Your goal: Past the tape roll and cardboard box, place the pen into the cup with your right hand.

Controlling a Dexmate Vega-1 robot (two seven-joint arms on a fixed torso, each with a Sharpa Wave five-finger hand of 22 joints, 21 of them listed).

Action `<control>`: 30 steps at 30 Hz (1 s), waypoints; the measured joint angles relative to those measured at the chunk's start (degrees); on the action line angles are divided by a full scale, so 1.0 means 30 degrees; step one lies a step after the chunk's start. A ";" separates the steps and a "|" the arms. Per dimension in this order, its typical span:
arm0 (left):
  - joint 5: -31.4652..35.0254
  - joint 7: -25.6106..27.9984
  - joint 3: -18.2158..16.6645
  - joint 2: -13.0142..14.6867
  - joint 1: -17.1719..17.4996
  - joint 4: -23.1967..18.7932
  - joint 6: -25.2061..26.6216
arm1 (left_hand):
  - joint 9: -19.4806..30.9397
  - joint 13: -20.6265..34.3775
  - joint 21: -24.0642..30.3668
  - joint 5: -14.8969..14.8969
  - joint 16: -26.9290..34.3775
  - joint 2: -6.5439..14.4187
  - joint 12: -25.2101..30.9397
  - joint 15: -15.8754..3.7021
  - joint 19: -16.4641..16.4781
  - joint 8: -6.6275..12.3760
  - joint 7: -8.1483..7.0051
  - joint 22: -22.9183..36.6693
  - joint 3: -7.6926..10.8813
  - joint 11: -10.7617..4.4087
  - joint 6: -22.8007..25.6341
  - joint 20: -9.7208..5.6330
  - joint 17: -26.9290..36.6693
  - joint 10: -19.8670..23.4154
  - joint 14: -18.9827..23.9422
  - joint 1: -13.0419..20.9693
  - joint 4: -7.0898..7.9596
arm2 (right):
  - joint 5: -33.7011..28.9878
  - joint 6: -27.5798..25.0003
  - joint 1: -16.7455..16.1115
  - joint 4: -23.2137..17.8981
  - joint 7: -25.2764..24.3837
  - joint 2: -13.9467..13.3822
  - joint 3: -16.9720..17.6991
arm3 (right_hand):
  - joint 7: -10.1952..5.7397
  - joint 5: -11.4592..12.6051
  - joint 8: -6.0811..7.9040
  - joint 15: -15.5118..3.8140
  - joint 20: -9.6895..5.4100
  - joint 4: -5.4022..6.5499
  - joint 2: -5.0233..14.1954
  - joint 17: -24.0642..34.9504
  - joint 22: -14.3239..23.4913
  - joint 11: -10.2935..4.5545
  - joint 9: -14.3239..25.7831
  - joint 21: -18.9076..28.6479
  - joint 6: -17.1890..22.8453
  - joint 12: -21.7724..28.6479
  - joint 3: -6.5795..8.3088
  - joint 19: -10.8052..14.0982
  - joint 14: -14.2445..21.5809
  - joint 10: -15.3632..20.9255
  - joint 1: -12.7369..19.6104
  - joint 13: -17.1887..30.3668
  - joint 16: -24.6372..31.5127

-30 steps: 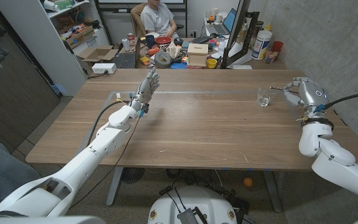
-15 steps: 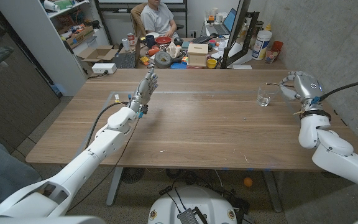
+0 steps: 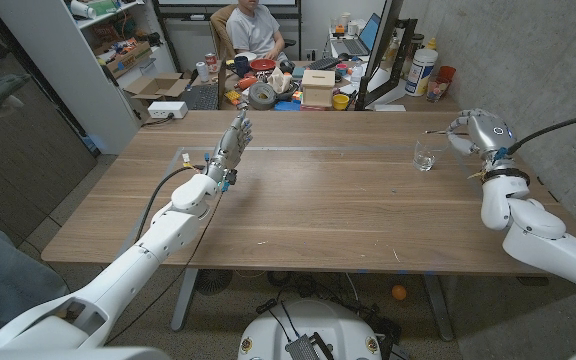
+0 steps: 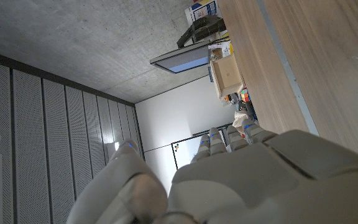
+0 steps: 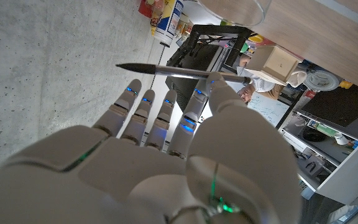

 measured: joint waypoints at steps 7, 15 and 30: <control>0.0016 0.0101 -0.0045 0.0060 0.0131 -0.0216 -0.0034 | 0.0001 0.0000 0.0000 -0.0129 0.0000 0.0000 0.0000 0.0000 0.0000 0.0000 0.0000 0.0000 0.0001 0.0000 0.0000 0.0000 0.0000 0.0000 0.0001 0.0000 -0.0001 | -0.0412 0.0002 0.0785 0.0531 0.0011 -0.0282 -0.0609 | 0.0000 -0.0001 -0.0009 0.0000 0.0000 0.0000 0.0000 0.0000 0.0000 0.0000 0.0000 0.0000 0.0001 0.0000 0.0000 0.0000 -0.0001 0.0000 0.0000 0.0000 -0.0001; 0.0046 0.0244 -0.0130 0.0145 0.0341 -0.0456 -0.0124 | 0.0000 0.0000 0.0000 -0.0129 0.0000 0.0000 0.0000 0.0000 0.0000 0.0000 0.0000 0.0000 -0.0081 0.0000 0.0000 0.0000 -0.0001 0.0000 0.0000 0.0000 -0.0083 | -0.1102 -0.0082 0.1681 0.1130 0.0779 -0.0587 -0.1349 | 0.0000 -0.0055 0.0056 0.0104 -0.0135 0.0000 0.0000 0.0000 0.0000 -0.0001 0.0001 0.0000 0.0000 0.0000 0.0001 0.0136 0.0103 0.0000 0.0000 0.0000 -0.0001; 0.0080 0.0504 -0.0292 0.0281 0.0726 -0.0910 -0.0190 | 0.0001 0.0000 0.0000 -0.0129 0.0077 0.0000 0.0000 0.0000 0.0000 0.0000 -0.0072 0.0000 -0.0130 0.0000 0.0072 0.0000 -0.0001 0.0000 0.0001 -0.0001 -0.0032 | -0.2532 -0.0105 0.3031 0.2191 0.1875 -0.0921 -0.2531 | 0.0000 -0.0059 0.0049 0.0104 -0.0134 0.0082 0.0000 0.0000 -0.0001 -0.0073 0.0000 0.0001 0.0001 -0.0150 0.0084 0.0134 0.0101 0.0072 -0.0001 0.0000 0.0000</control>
